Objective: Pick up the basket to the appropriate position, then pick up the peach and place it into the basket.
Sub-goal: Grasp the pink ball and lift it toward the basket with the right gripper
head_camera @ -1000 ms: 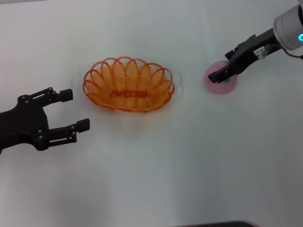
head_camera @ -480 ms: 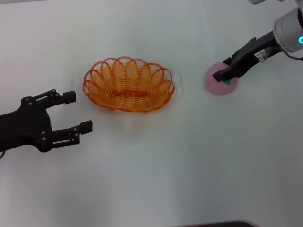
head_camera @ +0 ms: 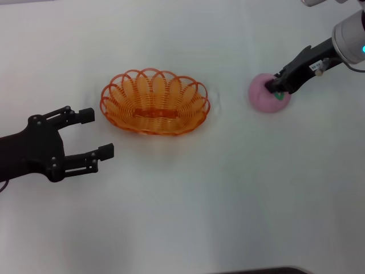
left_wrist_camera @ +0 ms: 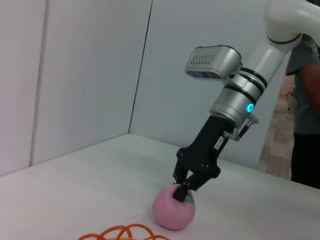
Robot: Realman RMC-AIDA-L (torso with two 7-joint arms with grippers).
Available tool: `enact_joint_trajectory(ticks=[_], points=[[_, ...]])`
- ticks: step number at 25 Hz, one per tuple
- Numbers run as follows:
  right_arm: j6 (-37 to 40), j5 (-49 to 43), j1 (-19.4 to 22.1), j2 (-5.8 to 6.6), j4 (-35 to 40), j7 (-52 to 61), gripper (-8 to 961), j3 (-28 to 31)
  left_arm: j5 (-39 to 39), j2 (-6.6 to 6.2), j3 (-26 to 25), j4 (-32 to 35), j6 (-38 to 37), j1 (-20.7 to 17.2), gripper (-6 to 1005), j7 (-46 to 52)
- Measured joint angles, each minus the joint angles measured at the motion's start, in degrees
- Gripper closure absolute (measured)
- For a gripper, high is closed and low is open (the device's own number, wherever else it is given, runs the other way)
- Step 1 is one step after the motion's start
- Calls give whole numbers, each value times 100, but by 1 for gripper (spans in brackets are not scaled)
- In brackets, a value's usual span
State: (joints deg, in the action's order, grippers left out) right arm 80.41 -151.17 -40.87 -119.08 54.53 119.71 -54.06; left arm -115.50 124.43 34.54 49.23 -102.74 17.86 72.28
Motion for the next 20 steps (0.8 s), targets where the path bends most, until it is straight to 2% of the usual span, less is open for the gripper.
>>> enact_joint_trajectory(ticks=[6, 11, 20], points=[[13, 0, -11, -4, -15, 31, 855, 0, -21, -13, 0, -4, 0, 6, 140, 17], [39, 31, -3, -16, 12, 46, 904, 35, -24, -15, 1, -25, -20, 1, 140, 17], [469, 1028, 18, 85, 179, -103, 903, 400, -26, -15, 1, -23, -35, -35, 140, 15]])
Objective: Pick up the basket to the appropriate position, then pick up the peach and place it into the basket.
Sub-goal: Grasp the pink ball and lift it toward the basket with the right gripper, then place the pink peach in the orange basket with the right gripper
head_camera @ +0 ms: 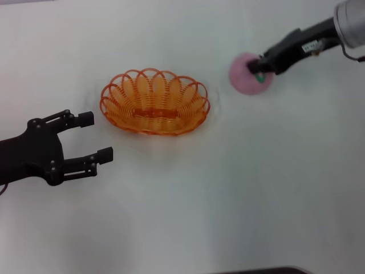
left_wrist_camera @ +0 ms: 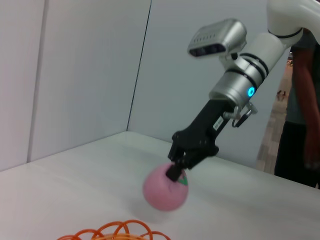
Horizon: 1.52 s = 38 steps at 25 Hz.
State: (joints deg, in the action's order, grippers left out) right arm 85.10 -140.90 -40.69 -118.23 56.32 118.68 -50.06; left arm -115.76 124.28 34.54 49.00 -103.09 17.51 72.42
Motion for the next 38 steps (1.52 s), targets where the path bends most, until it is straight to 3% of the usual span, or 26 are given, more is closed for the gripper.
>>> enact_joint_trajectory(ticks=[6, 10, 20, 26, 38], points=[[127, 1007, 2, 10, -13, -265, 903, 159, 0, 0, -8, -9, 4, -9, 140, -3], [-18, 1316, -71, -92, -212, -580, 904, 133, 1, 0, -30, -2, 8, -11, 140, -5], [-1025, 2122, -472, -170, -2140, -1549, 908, -303, 1, -9, -55, 22, 64, -8, 140, -13], [-1460, 2408, -616, -192, -2772, -1911, 891, -613, 1, -9, -49, 5, 76, 14, 140, -10], [-1428, 2645, -560, -177, -2874, -2030, 444, -692, 1, 4, -26, -5, 78, -9, 140, -1]])
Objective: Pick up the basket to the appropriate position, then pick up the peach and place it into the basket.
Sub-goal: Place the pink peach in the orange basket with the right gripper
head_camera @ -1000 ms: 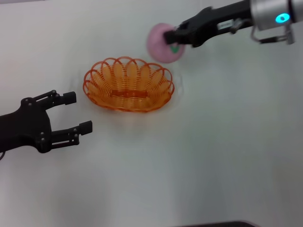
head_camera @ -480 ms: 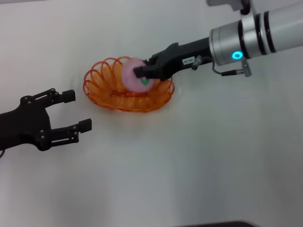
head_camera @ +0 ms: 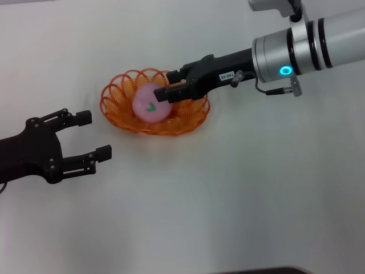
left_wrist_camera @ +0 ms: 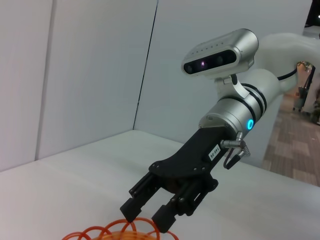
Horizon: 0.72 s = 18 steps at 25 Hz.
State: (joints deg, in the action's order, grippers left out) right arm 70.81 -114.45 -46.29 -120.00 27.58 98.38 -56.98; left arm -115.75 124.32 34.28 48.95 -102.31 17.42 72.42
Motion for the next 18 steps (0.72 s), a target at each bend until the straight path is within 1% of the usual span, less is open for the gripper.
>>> enact_joint_trajectory(ticks=[4, 8, 9, 12, 15, 16, 18], points=[[114, 133, 76, 13, 27, -56, 337, 5, 0, 6, -18, 0, 0, -2, 140, 0], [466, 602, 336, 46, 115, -428, 230, 50, 0, 5, -57, 0, 0, -11, 140, 1], [578, 755, 436, 52, 175, -551, 229, 51, 1, 5, -77, 0, 1, -15, 140, 1], [995, 1196, 923, 58, 534, -940, 226, 56, 21, -1, -124, 0, 1, -25, 140, 0], [1282, 1492, 1385, 61, 811, -1225, 225, 110, 45, -8, -327, -10, -15, -36, 140, 1], [1406, 1598, 1576, 67, 879, -1364, 224, 183, 45, -8, -327, -10, -15, -36, 140, 1], [1610, 1714, 1863, 85, 924, -1638, 224, 394, 52, -11, -497, -16, -22, -37, 140, 1]])
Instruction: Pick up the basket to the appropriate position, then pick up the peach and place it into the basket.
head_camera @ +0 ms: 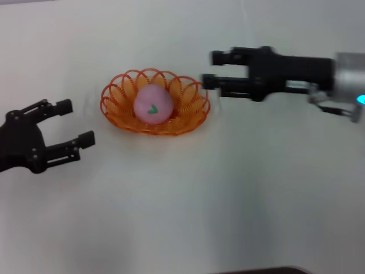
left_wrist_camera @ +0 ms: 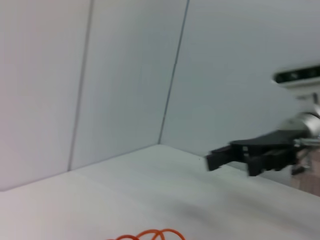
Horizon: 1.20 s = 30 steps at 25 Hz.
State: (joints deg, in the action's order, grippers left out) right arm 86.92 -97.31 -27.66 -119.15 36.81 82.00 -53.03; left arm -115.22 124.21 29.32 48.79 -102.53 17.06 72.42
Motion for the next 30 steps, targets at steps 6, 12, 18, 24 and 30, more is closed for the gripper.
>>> enact_joint_trajectory(ticks=[6, 12, 18, 24, 30], points=[[569, 6, 771, 166, -34, -820, 230, 579, 5, -7, -228, -40, 29, -41, 140, 0], [896, -2, 1319, 390, 193, -1054, 234, 725, -21, -18, -355, -125, 103, -82, 140, -29], [1127, -497, 1330, 611, 269, -1058, 235, 853, -34, -20, -356, -130, 107, -110, 140, -15], [1024, -1076, 1181, 558, 309, -1070, 235, 1119, -37, -20, -357, -135, 120, -115, 140, -6], [974, -1135, 1114, 542, 293, -1072, 234, 1151, -46, -20, -356, -187, 179, -143, 140, -9]])
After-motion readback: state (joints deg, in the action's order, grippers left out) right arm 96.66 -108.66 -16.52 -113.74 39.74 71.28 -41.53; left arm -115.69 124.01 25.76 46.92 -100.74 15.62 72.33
